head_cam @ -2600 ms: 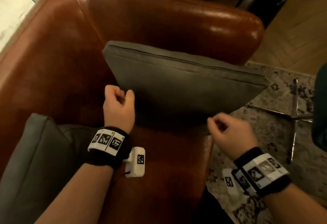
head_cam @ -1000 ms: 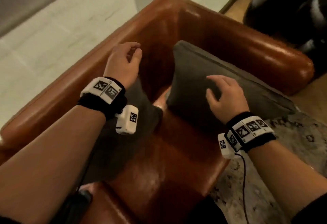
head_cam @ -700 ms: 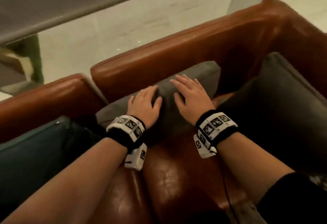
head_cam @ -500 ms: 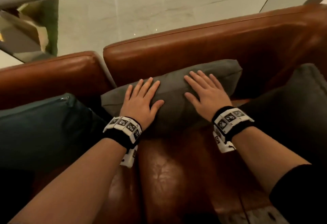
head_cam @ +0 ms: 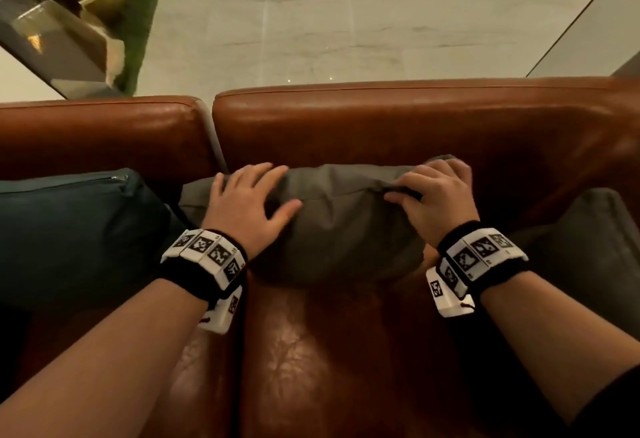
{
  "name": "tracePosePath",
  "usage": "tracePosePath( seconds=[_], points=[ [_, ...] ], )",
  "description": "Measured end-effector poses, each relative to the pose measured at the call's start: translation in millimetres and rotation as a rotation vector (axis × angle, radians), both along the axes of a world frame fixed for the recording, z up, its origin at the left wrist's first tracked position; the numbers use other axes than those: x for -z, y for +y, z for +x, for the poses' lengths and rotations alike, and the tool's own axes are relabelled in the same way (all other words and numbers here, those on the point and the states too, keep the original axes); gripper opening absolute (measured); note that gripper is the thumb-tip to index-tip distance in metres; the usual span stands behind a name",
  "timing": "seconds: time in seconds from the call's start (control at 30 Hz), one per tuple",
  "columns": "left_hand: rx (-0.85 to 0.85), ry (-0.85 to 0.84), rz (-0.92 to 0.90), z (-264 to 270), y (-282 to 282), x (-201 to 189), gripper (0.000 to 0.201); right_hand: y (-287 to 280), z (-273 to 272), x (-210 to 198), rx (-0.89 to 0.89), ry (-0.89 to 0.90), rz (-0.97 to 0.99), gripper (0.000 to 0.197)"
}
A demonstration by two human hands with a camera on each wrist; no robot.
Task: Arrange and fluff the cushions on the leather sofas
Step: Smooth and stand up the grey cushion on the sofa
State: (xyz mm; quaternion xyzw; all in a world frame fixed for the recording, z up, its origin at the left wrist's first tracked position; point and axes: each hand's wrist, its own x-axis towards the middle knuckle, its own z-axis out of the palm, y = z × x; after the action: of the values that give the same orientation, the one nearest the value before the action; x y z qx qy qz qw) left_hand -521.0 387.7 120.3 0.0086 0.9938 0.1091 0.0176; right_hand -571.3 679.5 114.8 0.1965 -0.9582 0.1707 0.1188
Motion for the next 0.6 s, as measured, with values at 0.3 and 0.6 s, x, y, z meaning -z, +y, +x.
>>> tracePosePath(
  seconds=[0.3, 0.6],
  points=[
    [-0.054, -0.027, 0.215, -10, 33, -21, 0.062, 3, 7, -37, 0.147, -0.152, -0.598, 0.04],
    [-0.273, 0.161, 0.782, 15, -6, -69, 0.051, 54, 77, 79, 0.811, -0.935, -1.112, 0.046]
  ],
)
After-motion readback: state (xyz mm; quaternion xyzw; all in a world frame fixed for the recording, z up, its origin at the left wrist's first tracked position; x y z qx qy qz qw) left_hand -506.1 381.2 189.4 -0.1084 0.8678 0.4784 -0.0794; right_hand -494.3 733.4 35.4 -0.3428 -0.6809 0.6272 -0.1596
